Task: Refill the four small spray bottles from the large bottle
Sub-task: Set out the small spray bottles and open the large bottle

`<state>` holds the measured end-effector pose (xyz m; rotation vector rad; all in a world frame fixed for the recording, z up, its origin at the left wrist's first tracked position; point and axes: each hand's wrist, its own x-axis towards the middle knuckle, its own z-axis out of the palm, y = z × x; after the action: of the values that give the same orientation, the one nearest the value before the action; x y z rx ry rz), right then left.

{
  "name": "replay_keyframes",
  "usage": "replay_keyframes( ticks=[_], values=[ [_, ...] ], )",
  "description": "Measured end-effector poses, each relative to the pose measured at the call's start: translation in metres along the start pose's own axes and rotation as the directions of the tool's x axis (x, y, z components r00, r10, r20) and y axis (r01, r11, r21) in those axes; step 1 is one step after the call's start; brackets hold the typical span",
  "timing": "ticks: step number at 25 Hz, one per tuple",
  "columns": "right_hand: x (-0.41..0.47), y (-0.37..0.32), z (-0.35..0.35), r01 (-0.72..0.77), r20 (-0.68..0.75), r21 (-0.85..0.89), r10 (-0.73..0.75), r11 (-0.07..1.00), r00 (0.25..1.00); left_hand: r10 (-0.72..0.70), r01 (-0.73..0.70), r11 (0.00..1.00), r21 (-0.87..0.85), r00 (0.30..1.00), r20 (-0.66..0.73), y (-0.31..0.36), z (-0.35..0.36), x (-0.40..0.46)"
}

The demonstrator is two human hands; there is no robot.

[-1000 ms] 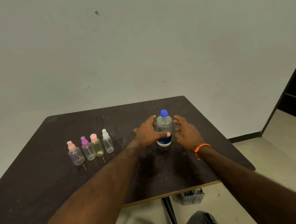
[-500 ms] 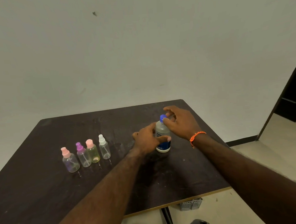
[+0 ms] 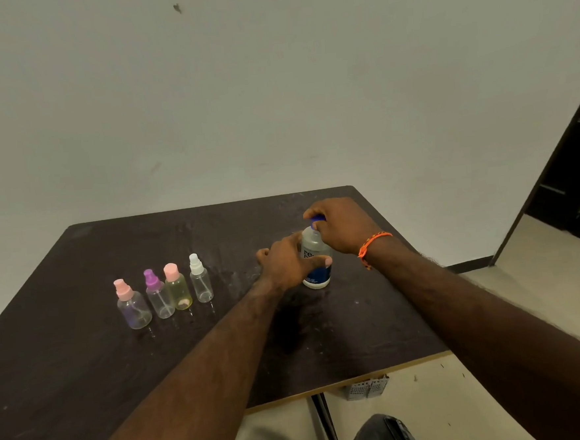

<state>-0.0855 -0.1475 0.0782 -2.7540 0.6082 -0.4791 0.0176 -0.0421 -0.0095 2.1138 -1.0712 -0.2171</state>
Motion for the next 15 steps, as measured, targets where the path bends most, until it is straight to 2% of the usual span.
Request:
replay_keyframes(
  ticks=[3,7,9,13,15],
  values=[
    [-0.0059,-0.0036,-0.0031,0.03,0.08,0.033,-0.032,0.999,0.996,-0.002,0.002,1.0,-0.002,1.0,0.002,-0.0015,-0.0002,-0.0014],
    [-0.0027,0.0022,-0.0057,-0.067,-0.023,-0.051,0.066,0.996,0.998,-0.004,0.004,1.0,0.012,1.0,0.001,0.0002,0.0004,-0.0006],
    [-0.0023,0.0025,-0.004,-0.092,-0.032,-0.039,0.091,0.995,0.995,-0.01,0.009,0.999,0.033,1.0,0.004,-0.0003,0.0006,0.0003],
    [-0.0032,0.0017,-0.0002,-0.036,0.01,-0.059,0.036,0.998,0.999,-0.016,0.016,0.999,0.034,1.0,0.0,-0.0013,0.0011,0.0012],
    [-0.0051,0.0029,-0.0029,-0.019,0.066,0.006,0.018,1.0,0.998,-0.014,0.014,0.999,0.031,1.0,0.0,-0.0015,0.0013,0.001]
  ],
)
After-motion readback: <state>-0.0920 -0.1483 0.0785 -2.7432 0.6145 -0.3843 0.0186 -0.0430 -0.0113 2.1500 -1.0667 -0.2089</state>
